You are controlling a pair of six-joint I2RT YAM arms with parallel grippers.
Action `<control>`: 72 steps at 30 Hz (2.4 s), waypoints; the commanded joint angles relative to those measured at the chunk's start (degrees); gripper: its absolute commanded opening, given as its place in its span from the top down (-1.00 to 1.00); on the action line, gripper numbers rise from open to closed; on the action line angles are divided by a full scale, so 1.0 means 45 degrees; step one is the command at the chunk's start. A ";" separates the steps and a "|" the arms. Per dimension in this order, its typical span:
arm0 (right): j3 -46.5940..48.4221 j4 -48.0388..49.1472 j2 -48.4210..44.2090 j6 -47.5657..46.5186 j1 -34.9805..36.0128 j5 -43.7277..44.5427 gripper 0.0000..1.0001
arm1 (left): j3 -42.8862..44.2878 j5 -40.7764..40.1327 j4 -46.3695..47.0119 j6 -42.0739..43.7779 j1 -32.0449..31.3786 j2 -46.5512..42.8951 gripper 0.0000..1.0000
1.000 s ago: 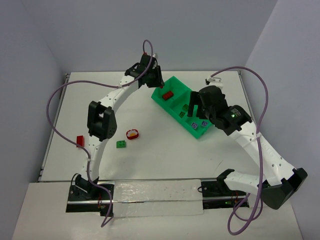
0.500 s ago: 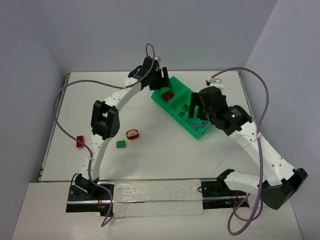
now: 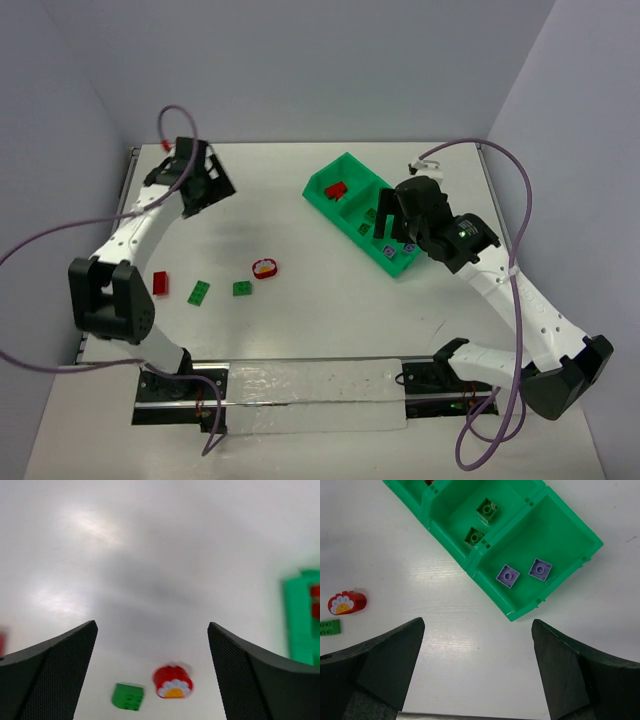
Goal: Sort the legos into containers by color
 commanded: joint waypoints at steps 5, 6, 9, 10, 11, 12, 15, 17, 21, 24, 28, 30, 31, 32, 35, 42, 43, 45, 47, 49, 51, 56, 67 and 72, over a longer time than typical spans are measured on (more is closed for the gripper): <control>-0.0427 0.1096 -0.0221 -0.0222 -0.0087 -0.0476 -0.90 | -0.3553 -0.1847 -0.2039 -0.2328 0.3259 -0.2912 -0.99; -0.0464 0.1137 -0.0256 -0.0239 -0.0087 -0.0515 -0.90 | -0.3808 -0.1654 -0.2257 -0.2410 0.4081 -0.2971 -0.99; -0.0448 0.1250 -0.0261 -0.0311 -0.0087 -0.0570 -0.90 | -0.4440 -0.0573 -0.2150 -0.2356 0.5479 -0.2865 -0.99; -0.0456 0.1258 -0.0268 -0.0327 -0.0087 -0.0570 -0.90 | -0.4604 -0.0392 -0.2056 -0.2348 0.5746 -0.2833 -0.99; -0.0472 0.1258 -0.0275 -0.0343 -0.0087 -0.0558 -0.90 | -0.4718 -0.0324 -0.2004 -0.2359 0.5891 -0.2817 -0.99; -0.0487 0.1263 -0.0269 -0.0358 -0.0087 -0.0554 -0.90 | -0.4868 -0.0249 -0.1976 -0.2355 0.6052 -0.2806 -0.99; -0.0565 0.1298 -0.0316 -0.0339 -0.0087 -0.0539 -0.90 | -0.5067 -0.0233 -0.1891 -0.2417 0.6343 -0.2802 -0.99; -0.0585 0.1299 -0.0277 -0.0377 -0.0087 -0.0560 -0.90 | -0.5131 -0.0370 -0.1847 -0.2496 0.6433 -0.2708 -0.99; -0.0565 0.1337 -0.0238 -0.0417 -0.0087 -0.0559 -0.90 | -0.5434 -0.0316 -0.1519 -0.2438 0.6966 -0.1927 -0.99; -0.0565 0.1338 -0.0223 -0.0456 -0.0087 -0.0519 -0.90 | -0.5692 -0.0128 -0.0774 -0.2262 0.7105 -0.1523 -0.99; -0.0507 0.1356 -0.0163 -0.0436 -0.0067 -0.0480 -0.90 | -0.5770 0.0261 -0.0058 -0.2144 0.7163 -0.0442 -0.99; -0.0478 0.1327 -0.0153 -0.0436 -0.0087 -0.0461 -0.90 | -0.5897 0.0623 0.0256 -0.2144 0.7163 -0.0215 -0.99; -0.0459 0.1294 -0.0158 -0.0441 -0.0087 -0.0452 -0.90 | -0.5975 0.0825 0.0434 -0.2149 0.7163 -0.0138 -0.99; -0.0430 0.1279 -0.0144 -0.0455 -0.0087 -0.0423 -0.90 | -0.6077 0.0959 0.0582 -0.2163 0.7163 -0.0108 -0.99; -0.0402 0.1239 -0.0124 -0.0443 -0.0087 -0.0344 -0.90 | -0.6388 0.1743 0.0921 -0.2125 0.7144 -0.0236 -0.91; -0.0168 0.1265 0.0130 -0.0495 -0.0099 -0.0409 -0.90 | -0.6890 0.1955 0.1045 -0.2125 0.6845 -0.0660 -0.70; -0.0155 0.1278 0.0136 -0.0495 -0.0087 -0.0428 -0.90 | -0.6897 0.1867 0.1045 -0.2137 0.6825 -0.0667 -0.61; -0.0150 0.1278 0.0145 -0.0514 -0.0087 -0.0446 -0.90 | -0.6850 0.1767 0.1004 -0.2174 0.6831 -0.0639 -0.47; -0.0136 0.1278 0.0116 -0.0515 -0.0087 -0.0431 -0.90 | -0.6806 0.1679 0.0960 -0.2232 0.6831 -0.0580 -0.26; -0.0155 0.1268 0.0072 -0.0534 -0.0087 -0.0383 -0.90 | -0.6786 0.1649 0.0941 -0.2232 0.6831 -0.0556 -0.07; -0.0178 0.1229 0.0029 -0.0531 -0.0087 -0.0344 -0.91 | -0.6726 0.1653 0.0892 -0.2216 0.6828 -0.0543 0.22; -0.0173 0.1180 0.0013 -0.0517 -0.0087 -0.0324 -0.91 | -0.5958 0.1525 0.0494 -0.1799 0.6420 -0.0675 0.68; -0.0150 0.1046 -0.0252 -0.0361 -0.0087 -0.0020 -0.90 | 0.2156 0.0090 -0.2190 0.0096 -0.0092 0.2020 0.97; -0.0280 0.0793 -0.0589 -0.0186 -0.0106 0.0200 -0.90 | 0.6210 0.0888 -0.2563 0.0676 -0.2144 0.4492 0.98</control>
